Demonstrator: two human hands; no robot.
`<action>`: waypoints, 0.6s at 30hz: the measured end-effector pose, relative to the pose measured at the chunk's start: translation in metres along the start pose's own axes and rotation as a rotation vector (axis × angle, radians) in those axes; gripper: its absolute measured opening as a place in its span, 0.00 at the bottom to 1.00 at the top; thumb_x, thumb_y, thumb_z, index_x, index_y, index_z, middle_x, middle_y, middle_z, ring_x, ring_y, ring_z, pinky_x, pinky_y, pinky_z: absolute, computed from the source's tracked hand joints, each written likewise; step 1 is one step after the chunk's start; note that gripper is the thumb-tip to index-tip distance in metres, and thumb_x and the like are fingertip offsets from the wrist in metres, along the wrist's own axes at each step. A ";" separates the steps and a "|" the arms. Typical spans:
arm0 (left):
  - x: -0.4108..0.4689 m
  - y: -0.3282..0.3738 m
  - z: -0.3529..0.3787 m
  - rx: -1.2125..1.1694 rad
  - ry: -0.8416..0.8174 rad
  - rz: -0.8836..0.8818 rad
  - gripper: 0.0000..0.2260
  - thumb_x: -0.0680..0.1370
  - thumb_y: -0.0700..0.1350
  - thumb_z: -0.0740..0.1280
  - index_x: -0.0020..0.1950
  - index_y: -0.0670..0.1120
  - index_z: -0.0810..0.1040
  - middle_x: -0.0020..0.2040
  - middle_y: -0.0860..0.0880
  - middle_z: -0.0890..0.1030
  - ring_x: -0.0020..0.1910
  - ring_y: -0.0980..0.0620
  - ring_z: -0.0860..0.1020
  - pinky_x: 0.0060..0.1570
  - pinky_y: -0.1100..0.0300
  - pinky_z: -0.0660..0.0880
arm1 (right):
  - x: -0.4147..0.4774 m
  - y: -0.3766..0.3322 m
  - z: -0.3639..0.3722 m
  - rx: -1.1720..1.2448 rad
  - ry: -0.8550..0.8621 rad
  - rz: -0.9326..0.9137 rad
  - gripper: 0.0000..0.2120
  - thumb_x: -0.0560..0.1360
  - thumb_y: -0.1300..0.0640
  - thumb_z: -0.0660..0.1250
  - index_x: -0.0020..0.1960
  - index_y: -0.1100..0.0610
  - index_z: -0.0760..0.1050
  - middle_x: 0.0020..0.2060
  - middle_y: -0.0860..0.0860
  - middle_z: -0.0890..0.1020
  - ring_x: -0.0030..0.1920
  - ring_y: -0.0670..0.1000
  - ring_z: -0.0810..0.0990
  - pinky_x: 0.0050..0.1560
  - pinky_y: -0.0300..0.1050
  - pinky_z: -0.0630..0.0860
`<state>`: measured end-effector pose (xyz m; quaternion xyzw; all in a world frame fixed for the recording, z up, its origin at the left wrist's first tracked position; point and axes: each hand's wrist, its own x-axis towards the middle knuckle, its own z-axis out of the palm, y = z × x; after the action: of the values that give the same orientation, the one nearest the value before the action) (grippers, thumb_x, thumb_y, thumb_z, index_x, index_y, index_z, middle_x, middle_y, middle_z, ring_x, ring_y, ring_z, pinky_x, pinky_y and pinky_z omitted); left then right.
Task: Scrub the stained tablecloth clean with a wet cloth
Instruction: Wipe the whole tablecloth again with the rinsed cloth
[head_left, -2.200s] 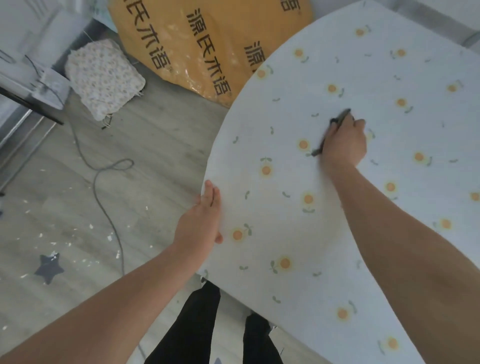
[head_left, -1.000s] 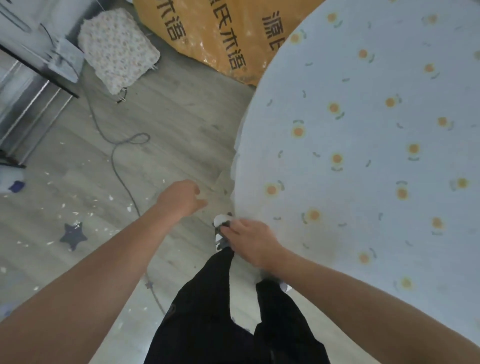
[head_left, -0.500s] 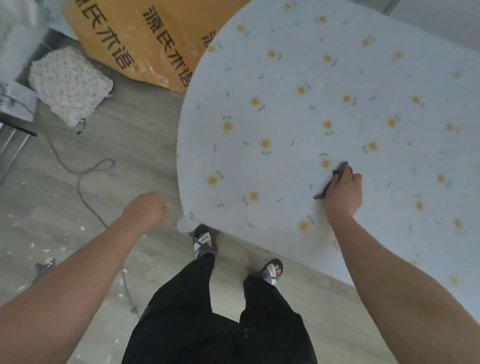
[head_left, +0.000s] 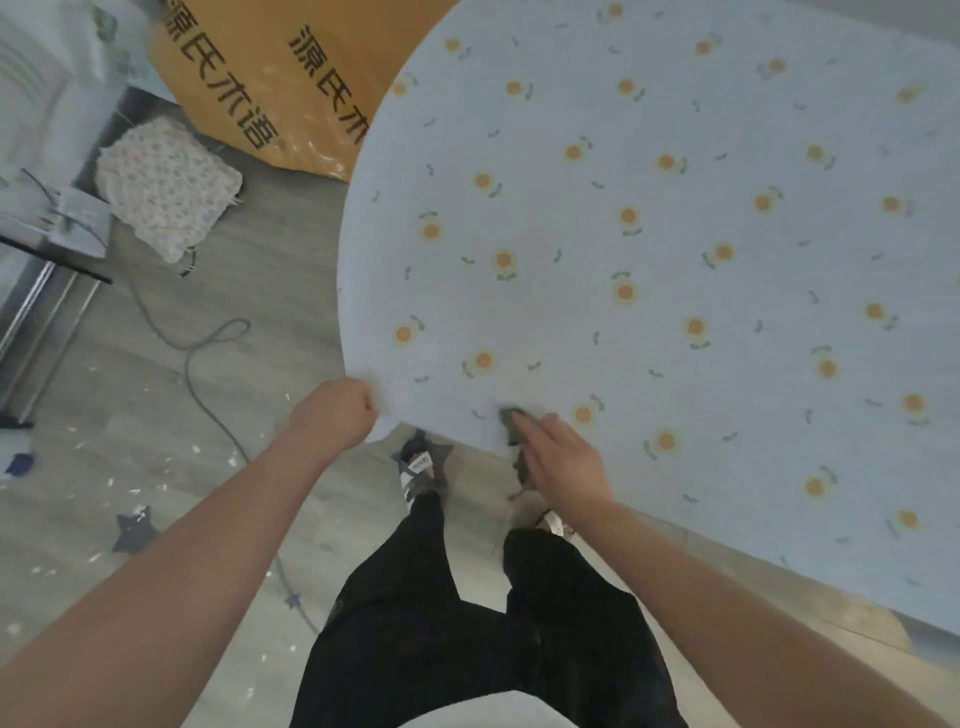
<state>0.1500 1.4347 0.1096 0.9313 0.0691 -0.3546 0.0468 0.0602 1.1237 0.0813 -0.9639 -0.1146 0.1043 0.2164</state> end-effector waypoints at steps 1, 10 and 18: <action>-0.002 0.001 0.007 0.013 -0.008 -0.001 0.07 0.80 0.44 0.65 0.42 0.46 0.78 0.45 0.46 0.77 0.45 0.44 0.75 0.44 0.56 0.70 | -0.005 0.029 -0.011 -0.027 0.129 0.136 0.25 0.75 0.62 0.71 0.72 0.54 0.73 0.50 0.54 0.77 0.43 0.56 0.80 0.38 0.47 0.78; -0.012 0.007 0.016 0.116 -0.049 0.014 0.06 0.79 0.45 0.66 0.43 0.46 0.78 0.51 0.41 0.83 0.47 0.42 0.79 0.46 0.53 0.74 | 0.035 -0.032 0.034 0.062 -0.030 0.326 0.35 0.76 0.65 0.68 0.78 0.55 0.57 0.63 0.55 0.72 0.57 0.54 0.77 0.54 0.47 0.79; -0.015 0.021 -0.043 -0.003 -0.031 0.141 0.09 0.81 0.50 0.66 0.56 0.47 0.79 0.57 0.47 0.82 0.53 0.47 0.78 0.51 0.55 0.74 | 0.066 -0.126 0.029 0.177 -0.552 0.034 0.12 0.81 0.59 0.61 0.64 0.58 0.76 0.57 0.56 0.75 0.55 0.58 0.78 0.56 0.51 0.76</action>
<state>0.1701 1.4187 0.1523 0.9282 0.0033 -0.3645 0.0743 0.0931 1.2639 0.1013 -0.8782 -0.1433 0.3758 0.2588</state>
